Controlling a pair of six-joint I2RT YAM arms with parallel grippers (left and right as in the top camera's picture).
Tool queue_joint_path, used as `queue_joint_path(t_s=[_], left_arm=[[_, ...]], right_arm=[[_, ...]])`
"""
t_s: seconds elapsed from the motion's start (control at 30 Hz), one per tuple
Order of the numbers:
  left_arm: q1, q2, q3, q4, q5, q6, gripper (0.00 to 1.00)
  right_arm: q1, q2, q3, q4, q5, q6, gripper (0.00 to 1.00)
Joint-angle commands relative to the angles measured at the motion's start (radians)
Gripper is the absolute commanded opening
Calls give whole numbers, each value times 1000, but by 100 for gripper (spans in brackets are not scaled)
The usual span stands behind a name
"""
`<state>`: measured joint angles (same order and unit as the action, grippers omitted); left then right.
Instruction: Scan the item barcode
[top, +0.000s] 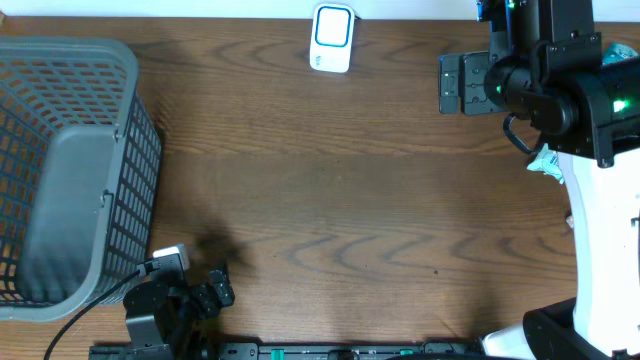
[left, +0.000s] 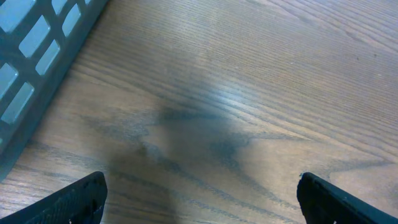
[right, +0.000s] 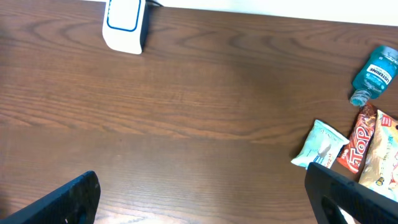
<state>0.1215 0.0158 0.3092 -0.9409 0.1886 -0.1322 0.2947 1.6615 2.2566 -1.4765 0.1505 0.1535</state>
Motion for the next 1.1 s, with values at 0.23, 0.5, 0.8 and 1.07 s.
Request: queue_joint_path(t_s=[0.23,0.5,0.8,1.07], left_arm=[[1,-4,-8,-31,2,-4,98],[1,-4,-8,-31,3,-4,98],[1,-4,-8,-31,3,-4,98],[1,-4,-8,-31,3,-4,98]], right_arm=[[9,-6,6,-2,-1,18,99],[9,-8,6,-6,-105,16,99],[58,-8,6,52,-106,-47,99],[153,-53,6,165,-97,-116,99]])
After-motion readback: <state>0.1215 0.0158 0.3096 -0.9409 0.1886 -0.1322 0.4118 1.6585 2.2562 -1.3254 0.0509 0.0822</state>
